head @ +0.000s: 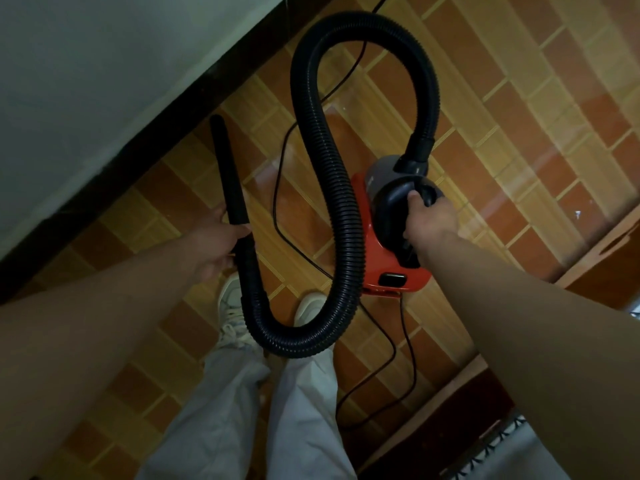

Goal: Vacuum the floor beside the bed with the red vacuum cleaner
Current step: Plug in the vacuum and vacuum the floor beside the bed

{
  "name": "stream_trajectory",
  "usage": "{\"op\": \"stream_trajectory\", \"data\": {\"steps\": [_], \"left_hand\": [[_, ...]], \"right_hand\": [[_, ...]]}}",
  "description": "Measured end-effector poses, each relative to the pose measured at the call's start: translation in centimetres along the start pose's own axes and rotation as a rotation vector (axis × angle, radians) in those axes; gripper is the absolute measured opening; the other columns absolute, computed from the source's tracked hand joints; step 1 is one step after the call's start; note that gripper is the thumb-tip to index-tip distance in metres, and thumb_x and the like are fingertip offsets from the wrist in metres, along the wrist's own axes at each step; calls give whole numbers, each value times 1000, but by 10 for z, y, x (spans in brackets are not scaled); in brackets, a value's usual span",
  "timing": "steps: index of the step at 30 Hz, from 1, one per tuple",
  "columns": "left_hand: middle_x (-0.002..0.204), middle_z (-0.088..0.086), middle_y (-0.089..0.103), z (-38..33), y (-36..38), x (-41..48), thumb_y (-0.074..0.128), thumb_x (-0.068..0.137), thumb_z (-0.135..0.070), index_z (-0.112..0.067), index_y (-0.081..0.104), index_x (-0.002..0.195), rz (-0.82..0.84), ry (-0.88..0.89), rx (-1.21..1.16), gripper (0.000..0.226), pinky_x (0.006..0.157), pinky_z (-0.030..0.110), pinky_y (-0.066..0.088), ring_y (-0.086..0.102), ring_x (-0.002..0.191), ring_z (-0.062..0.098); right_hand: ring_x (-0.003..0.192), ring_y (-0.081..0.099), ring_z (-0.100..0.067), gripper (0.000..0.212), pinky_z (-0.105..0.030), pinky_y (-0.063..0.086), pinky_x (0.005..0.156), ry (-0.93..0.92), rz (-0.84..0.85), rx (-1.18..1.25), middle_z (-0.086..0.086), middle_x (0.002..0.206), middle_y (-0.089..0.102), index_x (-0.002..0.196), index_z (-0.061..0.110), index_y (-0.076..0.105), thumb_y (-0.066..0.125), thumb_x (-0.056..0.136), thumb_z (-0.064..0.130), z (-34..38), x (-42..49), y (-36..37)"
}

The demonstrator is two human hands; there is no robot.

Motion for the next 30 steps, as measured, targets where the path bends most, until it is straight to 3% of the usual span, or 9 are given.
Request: {"op": "stream_trajectory", "data": {"steps": [6,10,14,18,25,28,30], "left_hand": [[128,16,58,-4,7,-5,54,103,-3,-29,31,157,8,-3,-2,64,74,44,58,62,118,37],[129,17,58,-13,13,-11,54,103,-4,-28,34,154,8,7,13,59,84,49,59,64,115,36],[129,18,58,-25,24,-15,53,104,-6,-30,39,146,37,42,116,50,94,56,56,65,113,36],[126,13,59,-28,37,-19,54,103,-6,-30,32,153,72,53,222,60,97,58,54,64,114,35],[133,15,57,-14,40,-19,54,104,-7,-28,36,150,70,42,295,54,88,52,56,65,110,33],[132,13,57,-5,42,-18,54,104,-6,-30,33,153,70,26,311,59,77,45,57,65,110,31],[132,12,57,-1,42,-17,55,103,-6,-32,29,156,71,22,329,64,80,45,58,65,111,31]], "right_hand": [[112,60,-35,48,-37,48,90,66,-72,-13,-11,124,61,140,13,44,43,103,44,-20,3,-19],[105,64,-37,49,-50,53,94,128,-93,18,-12,121,64,136,15,45,41,101,49,-53,-7,-36],[117,57,-38,52,-45,47,100,144,-102,-72,-15,131,58,139,9,44,41,103,46,-87,-21,-48],[122,54,-41,53,-43,44,98,191,-93,-105,-20,135,55,143,4,39,40,106,41,-124,-38,-54],[118,56,-42,59,-46,48,98,319,-103,-93,-23,135,55,146,4,35,39,104,46,-206,-59,-56],[119,55,-42,56,-46,47,97,364,-106,-61,-22,135,55,143,5,37,41,104,45,-234,-68,-48],[120,54,-42,56,-47,46,98,376,-97,-59,-22,135,54,143,5,37,41,104,45,-244,-74,-41]]}}
Point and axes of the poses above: each hand's wrist, its own x-axis towards the middle knuckle, its own y-axis out of the palm, z = x × y, the point moved 10 cm from there along x, towards the middle knuckle
